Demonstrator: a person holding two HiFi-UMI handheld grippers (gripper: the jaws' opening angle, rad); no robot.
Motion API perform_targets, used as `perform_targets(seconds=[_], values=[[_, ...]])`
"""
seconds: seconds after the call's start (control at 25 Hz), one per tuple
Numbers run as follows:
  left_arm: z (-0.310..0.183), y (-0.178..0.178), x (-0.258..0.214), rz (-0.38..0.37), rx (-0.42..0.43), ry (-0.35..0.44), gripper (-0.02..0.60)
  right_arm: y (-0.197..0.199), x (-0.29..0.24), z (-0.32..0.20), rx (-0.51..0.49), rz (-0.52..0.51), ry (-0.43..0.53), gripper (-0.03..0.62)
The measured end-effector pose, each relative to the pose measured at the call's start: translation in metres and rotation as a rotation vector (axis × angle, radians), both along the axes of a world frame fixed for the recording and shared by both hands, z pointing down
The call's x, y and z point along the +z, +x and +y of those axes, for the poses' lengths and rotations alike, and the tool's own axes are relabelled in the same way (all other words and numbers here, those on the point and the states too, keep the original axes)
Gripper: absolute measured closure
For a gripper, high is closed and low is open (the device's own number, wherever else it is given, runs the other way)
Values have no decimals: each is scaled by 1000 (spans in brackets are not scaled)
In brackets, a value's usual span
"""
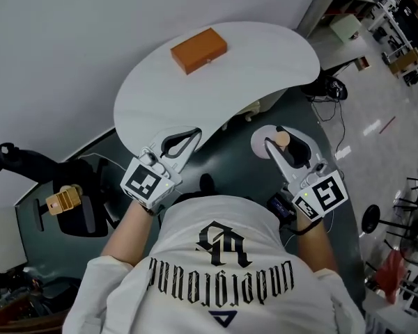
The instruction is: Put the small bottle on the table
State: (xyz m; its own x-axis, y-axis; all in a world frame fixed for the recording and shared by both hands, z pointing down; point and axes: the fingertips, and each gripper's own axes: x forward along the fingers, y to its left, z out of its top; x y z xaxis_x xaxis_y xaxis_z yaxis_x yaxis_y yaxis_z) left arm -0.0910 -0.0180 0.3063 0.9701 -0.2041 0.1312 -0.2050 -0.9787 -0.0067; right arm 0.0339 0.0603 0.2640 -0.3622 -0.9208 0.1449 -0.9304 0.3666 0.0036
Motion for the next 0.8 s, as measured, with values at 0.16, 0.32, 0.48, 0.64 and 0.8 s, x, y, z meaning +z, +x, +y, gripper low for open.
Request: perform_targets(seconds=[0.16,0.32,0.48,0.64,0.8], values=[[-25,-4,0,-7,15,-2,573,-7,1,-30,0,-6,-5,456],[-46,-4,1,-1,25,13,574,-11,2,-55,-13,-10,-8,456],[-58,2,2,-13,22,8,574,-7,2,-75,-31,-13,-5,456],[-69,3,7,-25,-3,-1,574,-4,4,-92,-57,-15,-5,456],[-81,11,7,-38,-34,6,574,7,8,-110,-96,-16,-12,456]])
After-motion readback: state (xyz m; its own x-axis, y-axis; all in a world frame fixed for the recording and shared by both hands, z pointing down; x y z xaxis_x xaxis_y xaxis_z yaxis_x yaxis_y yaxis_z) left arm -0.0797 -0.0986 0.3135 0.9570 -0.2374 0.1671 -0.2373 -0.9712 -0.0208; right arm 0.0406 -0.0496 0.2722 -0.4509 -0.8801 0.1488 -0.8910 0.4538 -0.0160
